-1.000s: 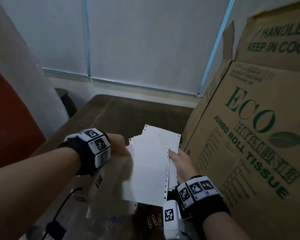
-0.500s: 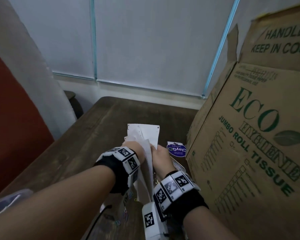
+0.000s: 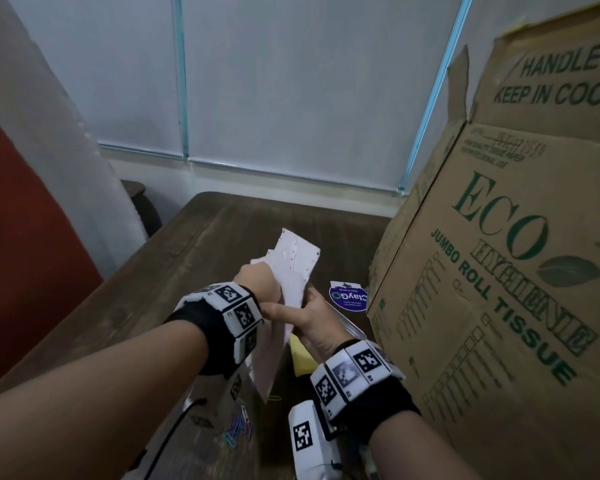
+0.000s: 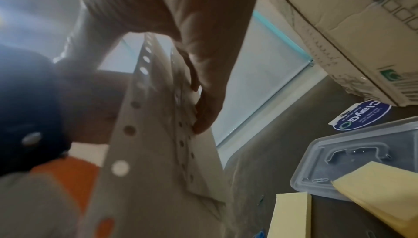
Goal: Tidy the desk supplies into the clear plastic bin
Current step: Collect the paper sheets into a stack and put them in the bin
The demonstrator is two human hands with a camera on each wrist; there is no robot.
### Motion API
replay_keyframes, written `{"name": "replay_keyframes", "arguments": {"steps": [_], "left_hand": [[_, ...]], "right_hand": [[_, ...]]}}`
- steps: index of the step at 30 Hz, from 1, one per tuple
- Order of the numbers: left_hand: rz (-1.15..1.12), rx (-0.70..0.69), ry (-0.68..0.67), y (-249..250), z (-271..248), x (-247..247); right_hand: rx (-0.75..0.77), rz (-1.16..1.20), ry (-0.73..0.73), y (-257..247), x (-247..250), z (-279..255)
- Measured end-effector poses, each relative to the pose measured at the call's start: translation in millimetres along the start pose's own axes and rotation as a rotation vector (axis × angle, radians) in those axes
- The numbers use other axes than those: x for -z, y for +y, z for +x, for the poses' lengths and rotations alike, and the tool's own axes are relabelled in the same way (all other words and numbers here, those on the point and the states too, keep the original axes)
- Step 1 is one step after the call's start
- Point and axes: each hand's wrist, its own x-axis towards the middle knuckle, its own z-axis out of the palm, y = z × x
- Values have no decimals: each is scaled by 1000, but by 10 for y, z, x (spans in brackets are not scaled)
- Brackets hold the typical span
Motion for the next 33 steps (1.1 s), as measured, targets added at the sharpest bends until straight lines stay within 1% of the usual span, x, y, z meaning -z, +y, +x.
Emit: {"name": "replay_keyframes", "arguments": {"steps": [2,4,5,6,7,9,10,12,14,15,16,17,18,20,21,22,23,24,25,26,27,29,30,31,33], "left_hand": [[-38,-35,4,6,-90,39],[-140,-65,-17,-22,-133,65],[-240,-72,-37,-38,-137,81],[-386,-59,-58,-47,-144,103],[-556,-17,-77,-49,-130,119],[-902,85,-99,-56,-95,160],[-1035,117,-110,-59,-85,172],[-1169,145,-88,-53,-91,152],[-1192,146,-64,-42,-102,104],[-1182,127,-69,-50,-105,76],[-1165,96,-82,-77,-103,49],[-1108,71,-57,-112,-118,44],[-1010,57,15,-183,-102,45],[-680,96,158,-409,-81,101],[-576,144,176,-520,-94,131],[-576,166,113,-619,-108,165],[-618,134,-13,-691,-129,194],[-649,73,-150,-735,-116,190],[-663,11,-259,-730,-133,168],[-681,-18,-280,-694,-167,137],[-748,-62,-270,-630,-212,119],[-803,-95,-221,-541,-268,90],[-864,-91,-196,-526,-288,79],[-1001,-58,-163,-502,-293,96],[-1098,-49,-157,-522,-301,198]], "right_hand": [[-20,-15,66,-3,36,18],[-50,-83,186,-6,86,40],[-65,-125,241,-2,108,43],[-77,-149,283,-1,127,41],[-83,-142,308,4,131,29],[-88,-76,293,1,109,-11],[-105,-68,293,10,91,-21],[-138,-76,280,32,97,-9],[-93,-60,266,38,86,-12],[-79,-91,282,32,77,-11],[-82,-129,338,22,85,-12],[-95,-140,406,38,114,0],[-99,-116,460,52,158,15],[-82,42,509,43,233,9],[-64,132,502,12,260,-26],[-51,207,488,-5,267,-43],[-34,258,437,-44,260,-83],[-31,273,390,-53,242,-83],[-29,268,333,-67,206,-95],[-39,238,279,-71,160,-87],[-59,195,219,-67,109,-83],[-130,120,114,-68,12,-77],[-154,106,94,-70,-6,-73],[-168,97,100,-82,-7,-68],[-174,121,162,-119,26,-60]]}}
